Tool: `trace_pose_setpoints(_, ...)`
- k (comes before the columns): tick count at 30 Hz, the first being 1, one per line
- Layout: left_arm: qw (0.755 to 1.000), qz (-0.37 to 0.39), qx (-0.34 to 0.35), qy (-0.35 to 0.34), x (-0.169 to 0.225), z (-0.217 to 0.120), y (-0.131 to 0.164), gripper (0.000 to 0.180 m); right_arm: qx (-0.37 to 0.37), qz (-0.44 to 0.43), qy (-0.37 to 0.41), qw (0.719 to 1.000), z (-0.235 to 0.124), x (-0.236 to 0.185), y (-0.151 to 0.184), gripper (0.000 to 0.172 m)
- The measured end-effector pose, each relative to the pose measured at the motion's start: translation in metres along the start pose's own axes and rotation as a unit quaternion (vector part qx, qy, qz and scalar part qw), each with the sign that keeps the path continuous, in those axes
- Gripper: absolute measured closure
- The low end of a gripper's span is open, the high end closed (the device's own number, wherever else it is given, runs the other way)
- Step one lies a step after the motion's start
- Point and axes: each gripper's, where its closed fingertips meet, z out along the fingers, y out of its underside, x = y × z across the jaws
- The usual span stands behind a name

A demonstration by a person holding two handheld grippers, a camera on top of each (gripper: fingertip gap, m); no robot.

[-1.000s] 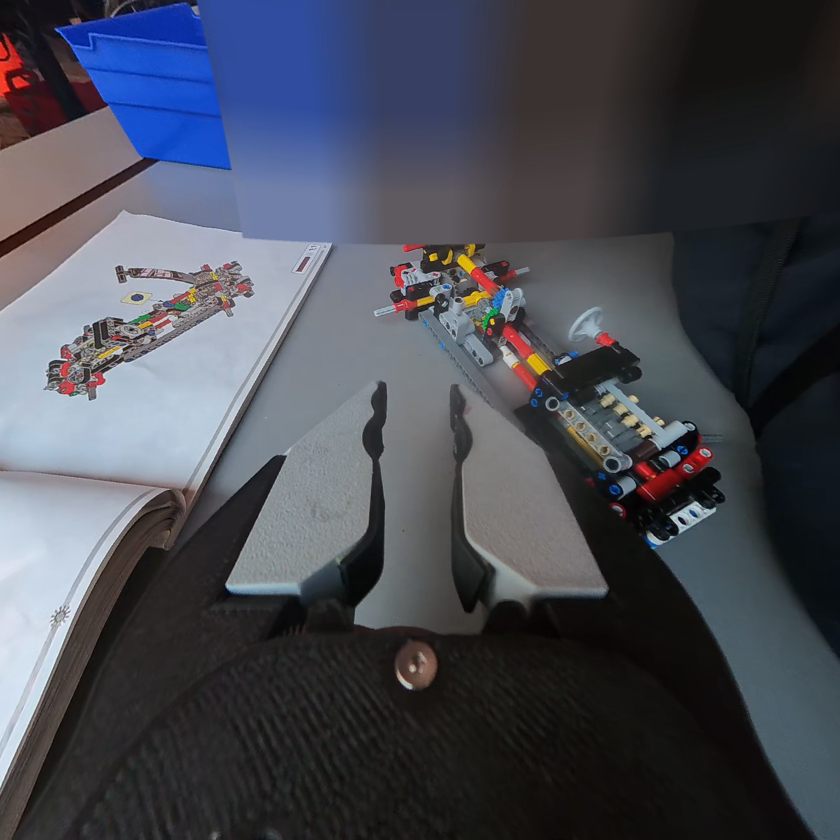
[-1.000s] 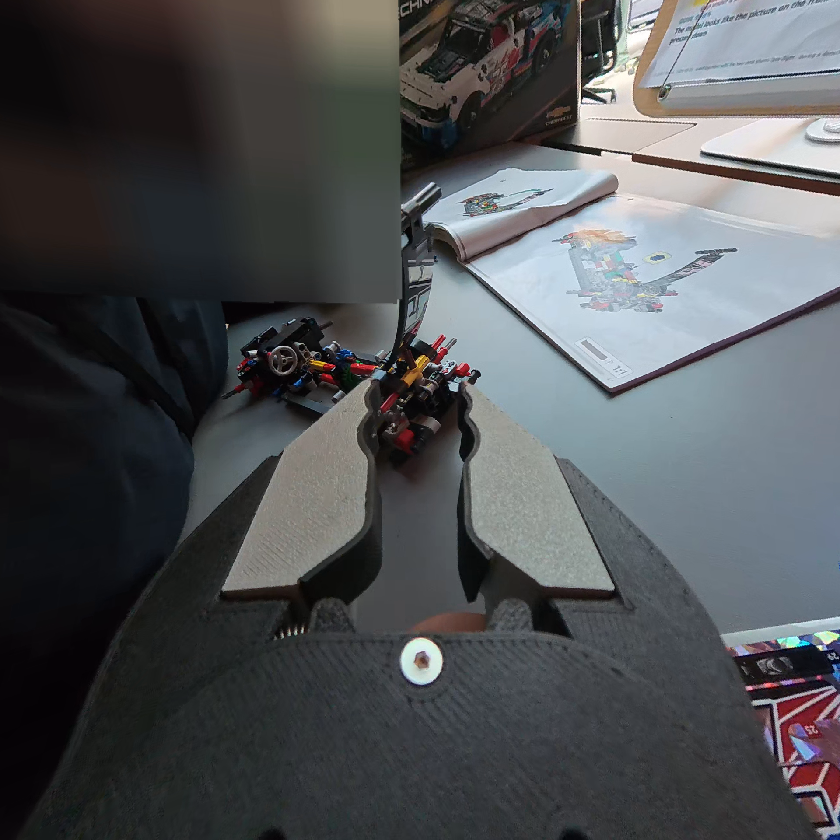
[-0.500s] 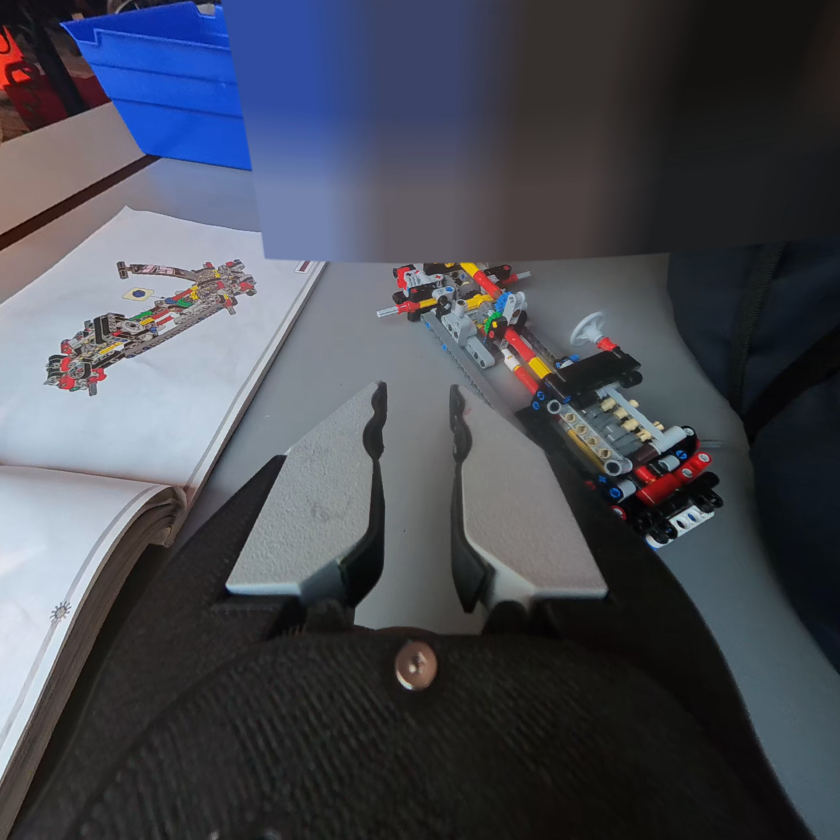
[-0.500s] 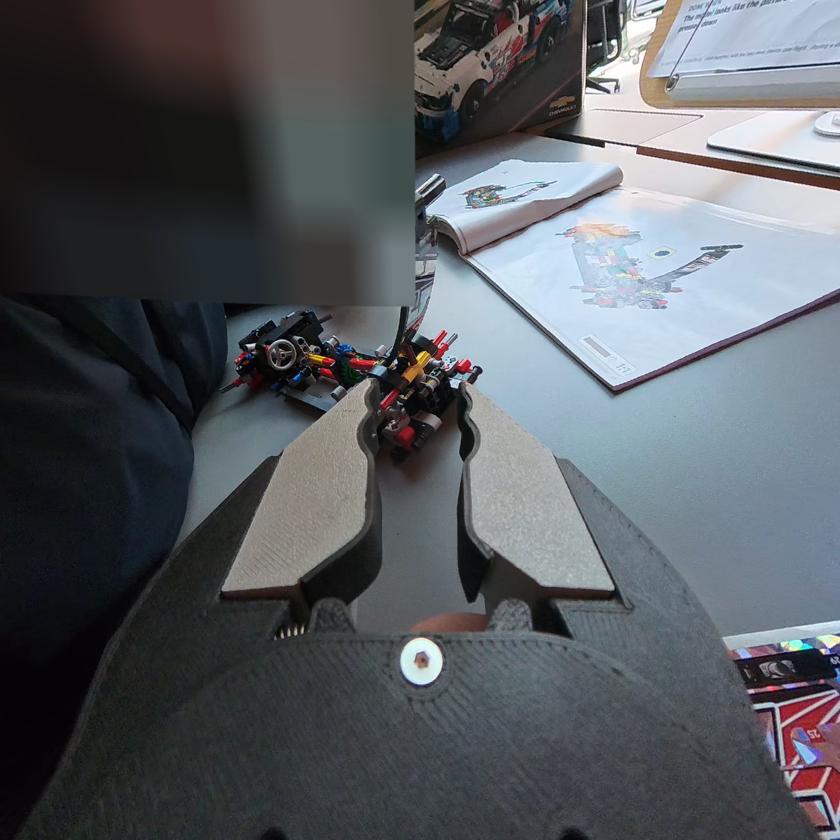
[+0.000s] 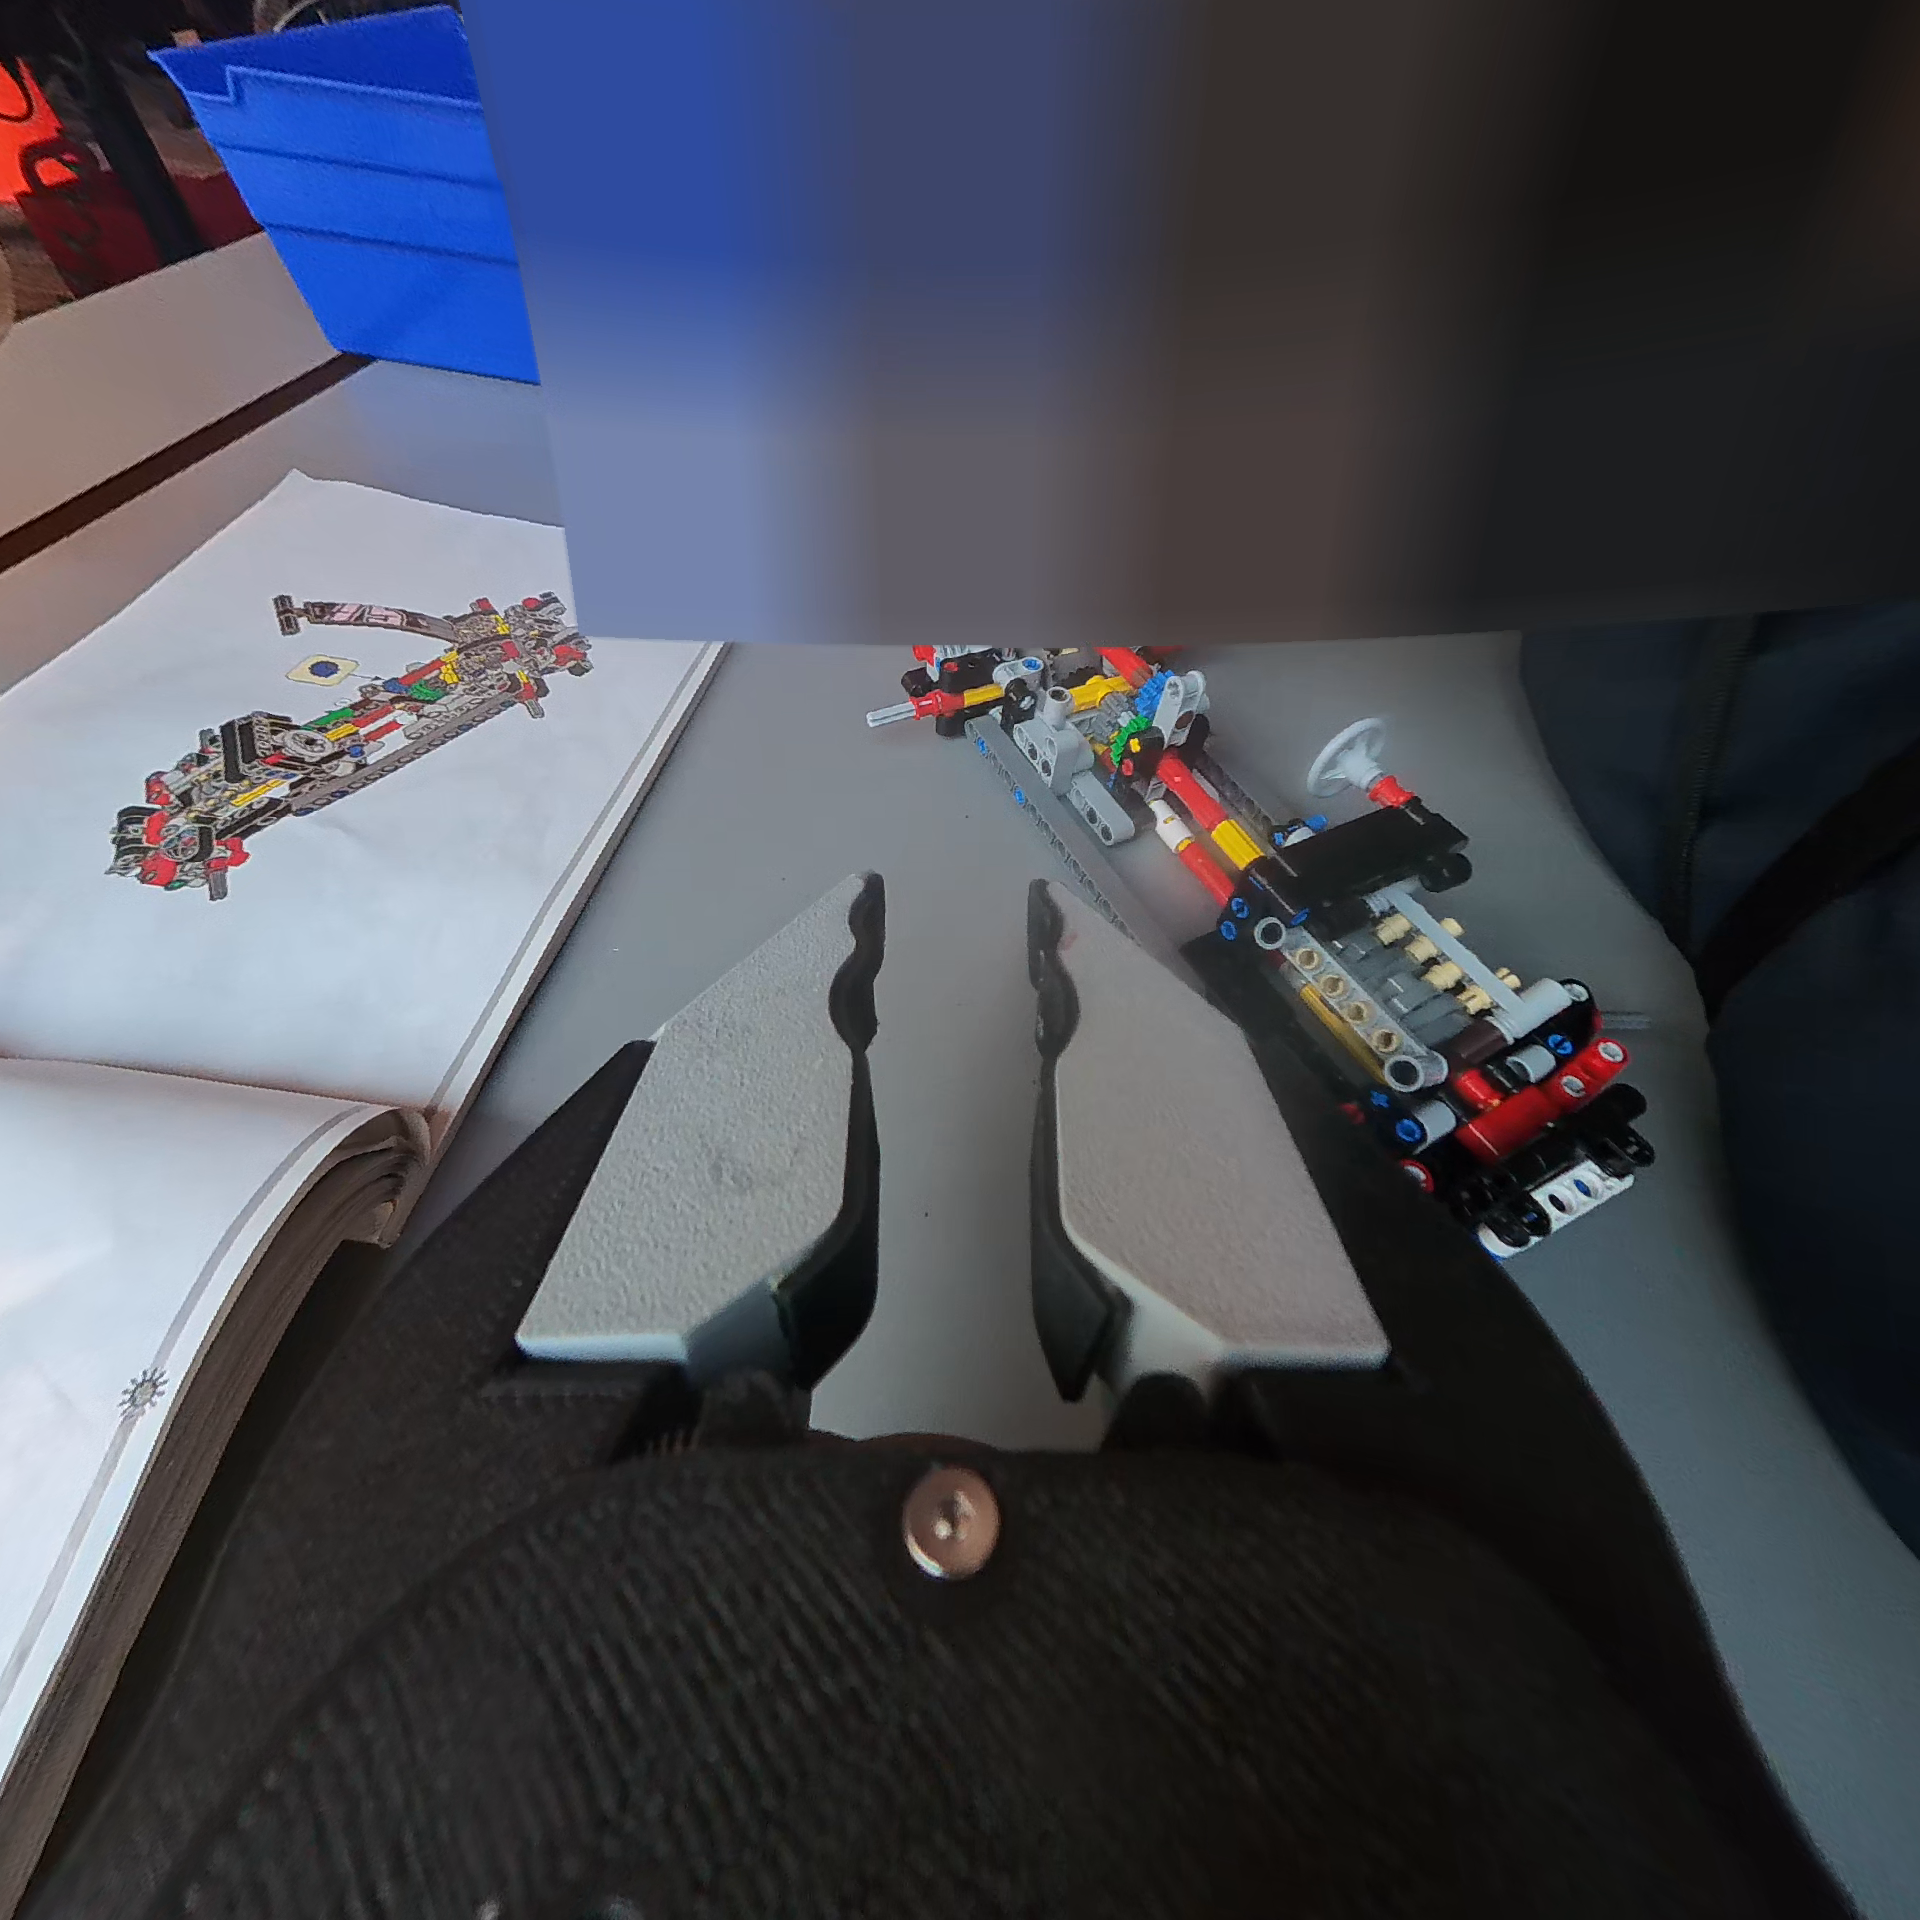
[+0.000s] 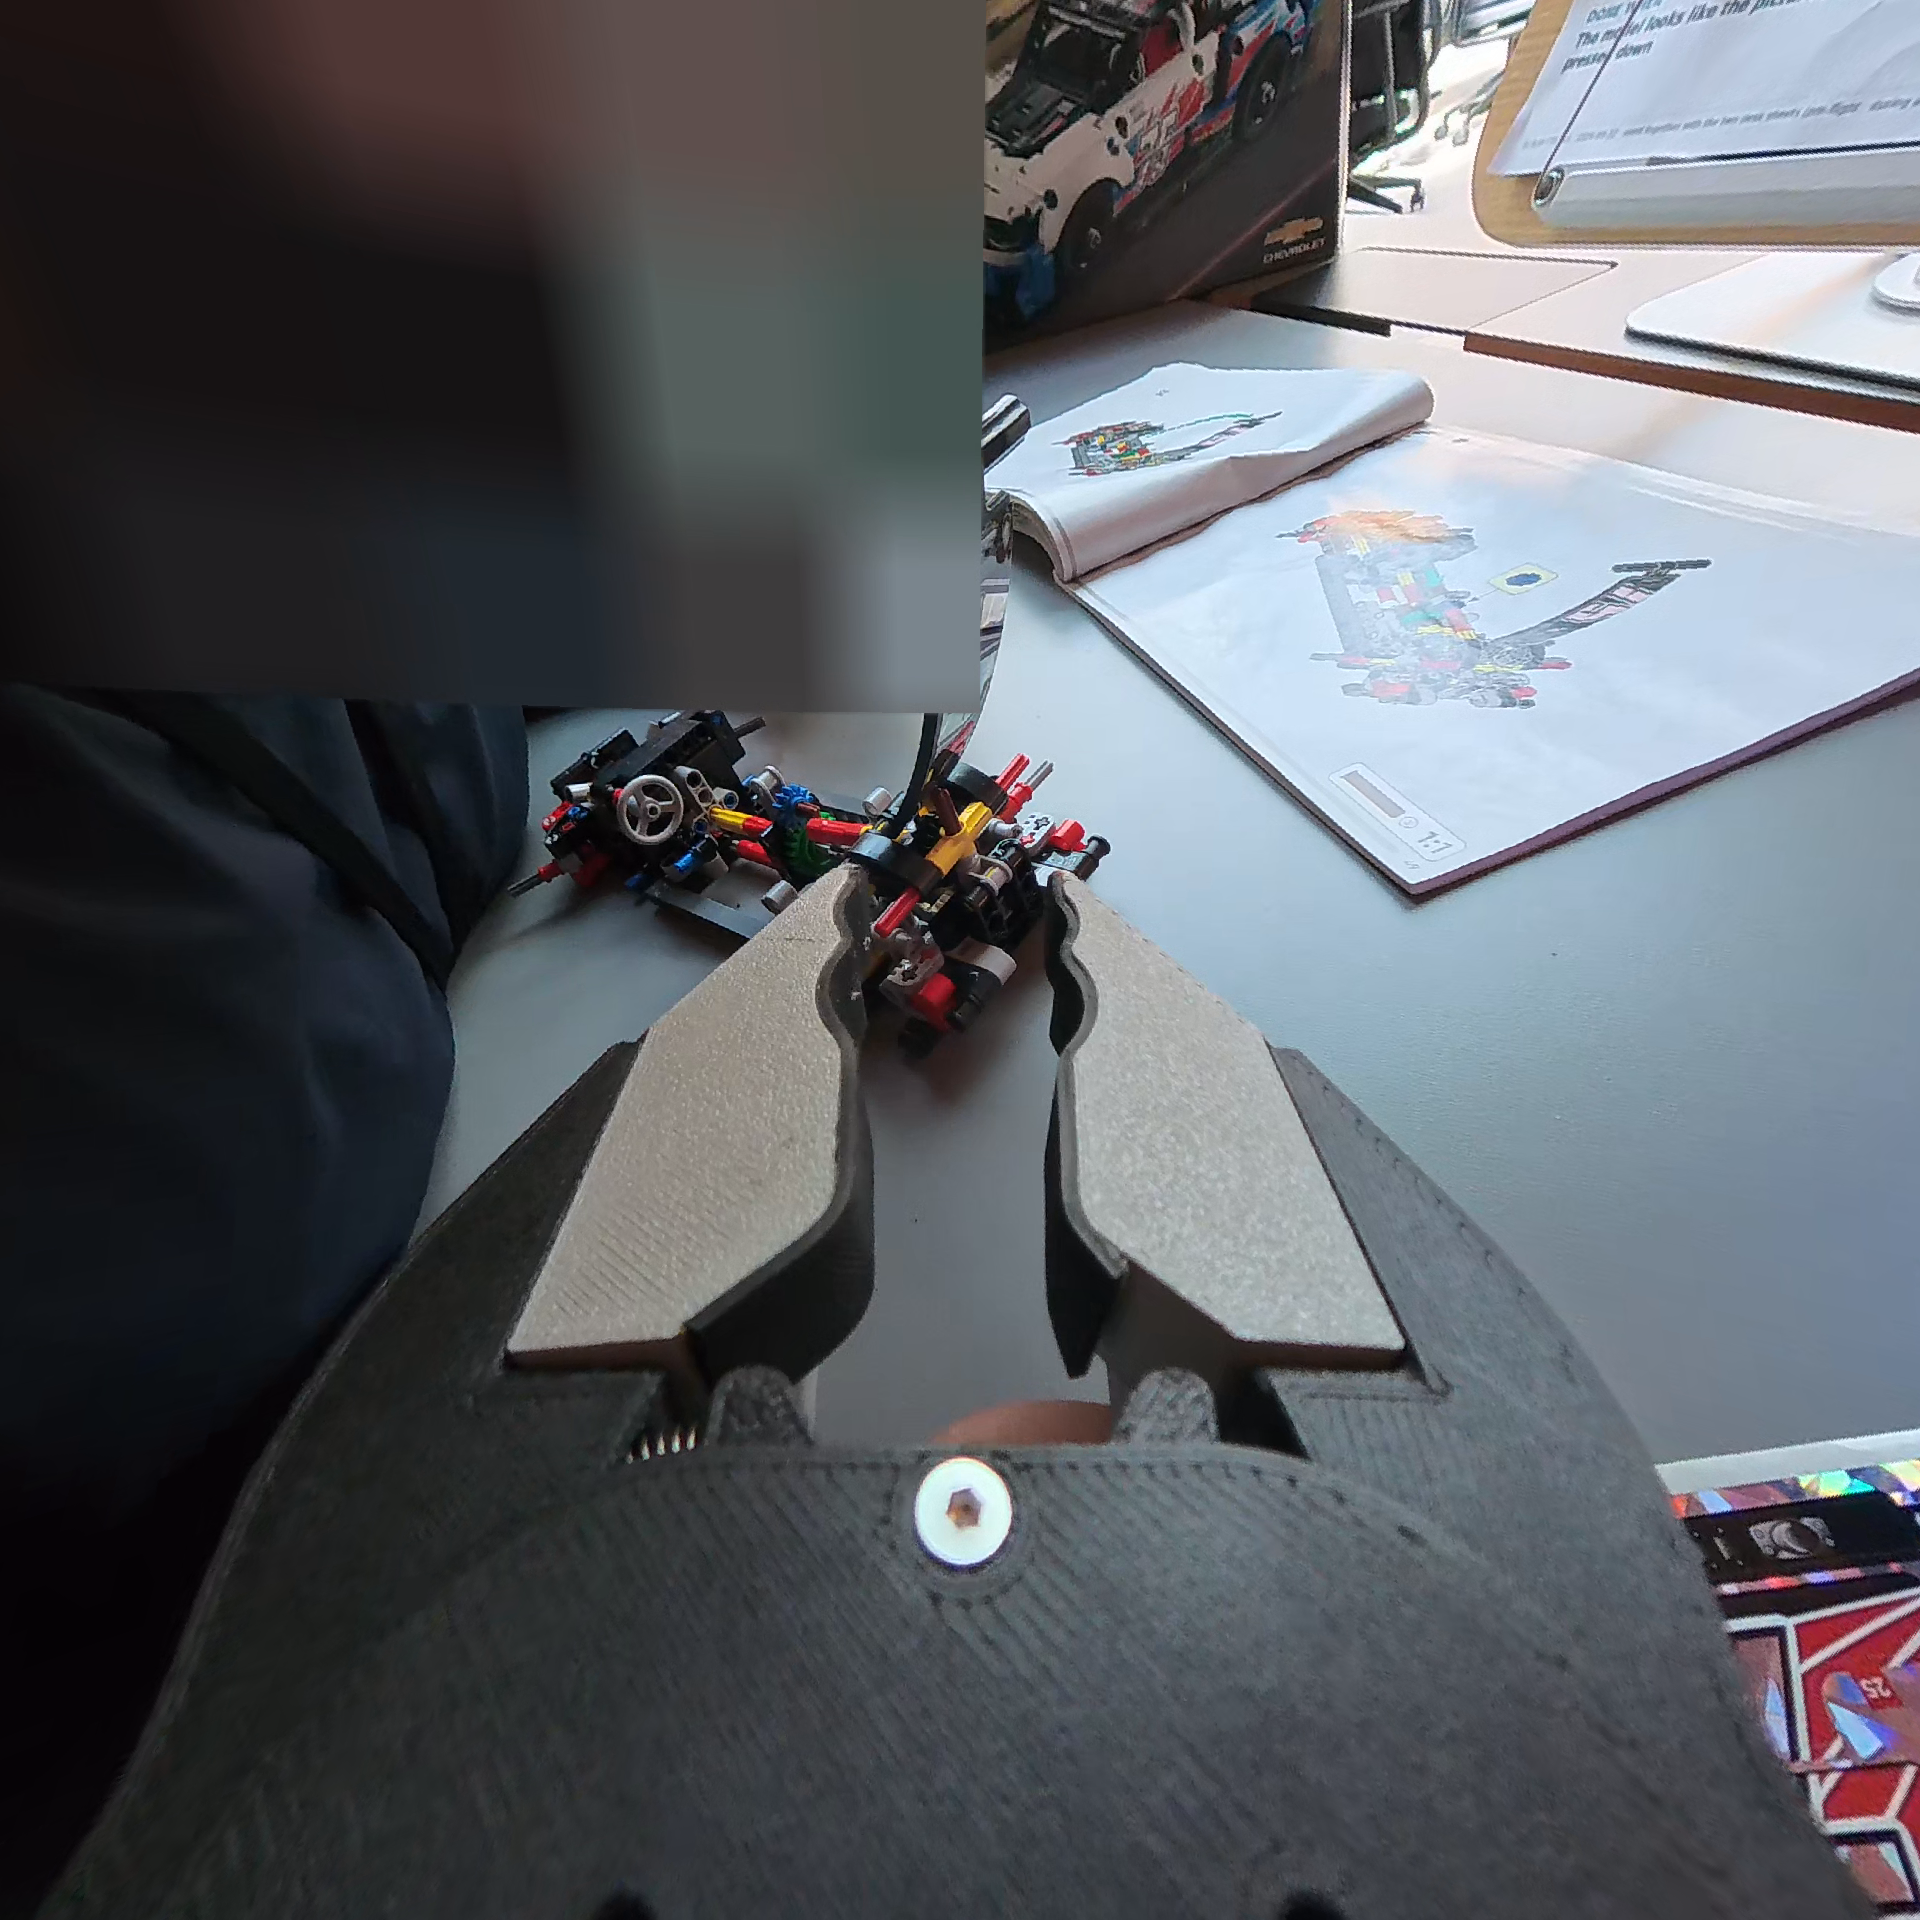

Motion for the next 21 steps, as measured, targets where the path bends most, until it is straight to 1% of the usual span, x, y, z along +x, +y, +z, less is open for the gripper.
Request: trace_pose_setpoints(21, 1.000, -0.006, 0.003, -0.001, -0.0015, -0.0005, -0.0009, 0.156, -0.001, -0.001, -0.002, 1.000, -0.0005, -0.0013, -0.0011, 0.141)
